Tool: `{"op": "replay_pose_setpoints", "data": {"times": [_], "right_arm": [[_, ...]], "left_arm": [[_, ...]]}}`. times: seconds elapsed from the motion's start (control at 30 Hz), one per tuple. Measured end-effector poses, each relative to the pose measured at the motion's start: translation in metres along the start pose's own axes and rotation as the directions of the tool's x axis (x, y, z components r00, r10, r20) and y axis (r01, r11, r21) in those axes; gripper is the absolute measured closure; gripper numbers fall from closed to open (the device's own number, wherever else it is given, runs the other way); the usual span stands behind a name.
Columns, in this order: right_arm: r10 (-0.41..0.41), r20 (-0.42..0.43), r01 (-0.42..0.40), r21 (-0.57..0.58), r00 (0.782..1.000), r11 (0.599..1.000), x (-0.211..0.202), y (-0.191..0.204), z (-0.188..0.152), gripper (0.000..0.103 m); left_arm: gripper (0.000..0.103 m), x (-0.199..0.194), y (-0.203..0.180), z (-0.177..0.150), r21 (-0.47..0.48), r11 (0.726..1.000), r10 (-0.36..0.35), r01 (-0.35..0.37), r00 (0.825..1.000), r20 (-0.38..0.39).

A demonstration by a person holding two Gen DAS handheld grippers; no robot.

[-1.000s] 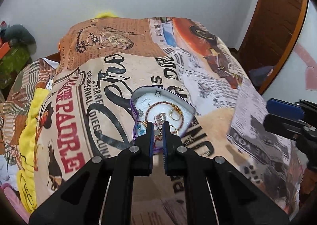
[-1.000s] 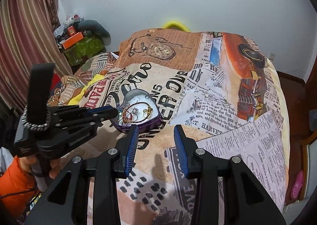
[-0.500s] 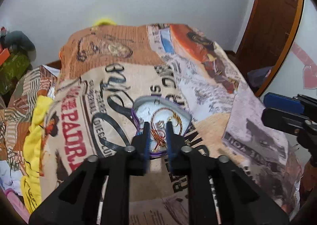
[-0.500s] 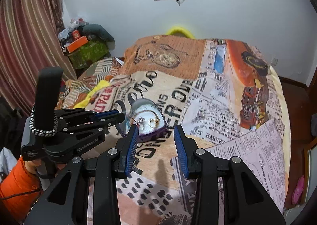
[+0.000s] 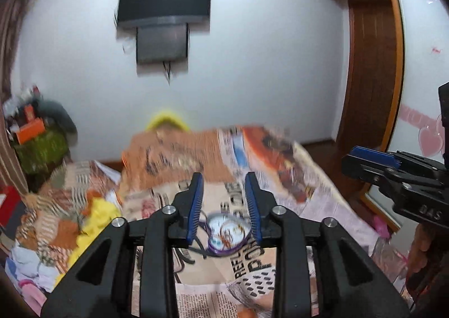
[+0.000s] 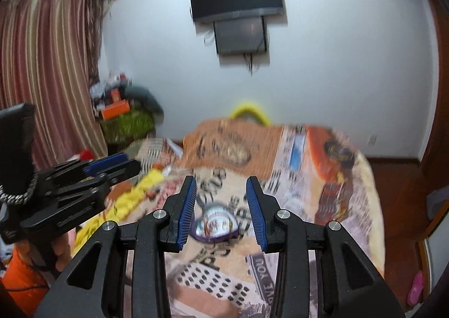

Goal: Organize jewelry

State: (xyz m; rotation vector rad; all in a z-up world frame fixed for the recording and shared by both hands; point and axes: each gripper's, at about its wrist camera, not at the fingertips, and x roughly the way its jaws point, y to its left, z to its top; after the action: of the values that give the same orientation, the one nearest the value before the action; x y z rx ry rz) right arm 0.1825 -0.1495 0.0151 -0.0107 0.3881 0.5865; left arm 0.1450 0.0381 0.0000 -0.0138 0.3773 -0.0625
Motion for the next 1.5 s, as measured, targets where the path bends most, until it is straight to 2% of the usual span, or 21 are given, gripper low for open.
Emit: {"op": "replay_pose_setpoints", "data": {"times": [0.17, 0.27, 0.33, 0.43, 0.5, 0.67, 1.5], "right_arm": [[-0.044, 0.155, 0.049, -0.032, 0.987, 0.998, -0.047, 0.021, 0.011, 0.069], [-0.058, 0.212, 0.068, -0.041, 0.976, 0.997, -0.066, 0.03, 0.013, 0.066], [-0.069, 0.246, 0.082, -0.04, 0.967, 0.996, -0.075, 0.036, 0.011, 0.044], [-0.091, 0.285, 0.105, -0.036, 0.954, 0.994, -0.082, 0.041, 0.009, 0.026], [-0.103, 0.294, 0.118, -0.033, 0.95, 0.992, -0.084, 0.045, 0.007, 0.018], [-0.103, 0.284, 0.107, 0.003, 0.953, 0.994, -0.083, 0.046, 0.003, 0.006], [-0.1, 0.253, 0.104, 0.001, 0.962, 0.995, -0.094, 0.043, -0.007, 0.006]], "left_arm": [[0.056, -0.059, -0.008, 0.014, 0.004, 1.0, 0.03, -0.031, 0.987, 0.158], [0.043, -0.082, -0.013, 0.017, -0.006, 0.999, 0.051, -0.051, 0.974, 0.223], [0.026, -0.093, -0.014, 0.016, -0.018, 0.998, 0.058, -0.055, 0.968, 0.245], [0.004, -0.108, -0.014, 0.012, -0.051, 0.996, 0.086, -0.075, 0.956, 0.279], [0.003, -0.113, -0.014, 0.009, -0.064, 0.994, 0.099, -0.084, 0.953, 0.288], [0.002, -0.12, -0.017, 0.003, -0.063, 0.992, 0.121, -0.108, 0.952, 0.28], [0.002, -0.124, -0.024, -0.003, -0.057, 0.992, 0.119, -0.108, 0.961, 0.25]]}}
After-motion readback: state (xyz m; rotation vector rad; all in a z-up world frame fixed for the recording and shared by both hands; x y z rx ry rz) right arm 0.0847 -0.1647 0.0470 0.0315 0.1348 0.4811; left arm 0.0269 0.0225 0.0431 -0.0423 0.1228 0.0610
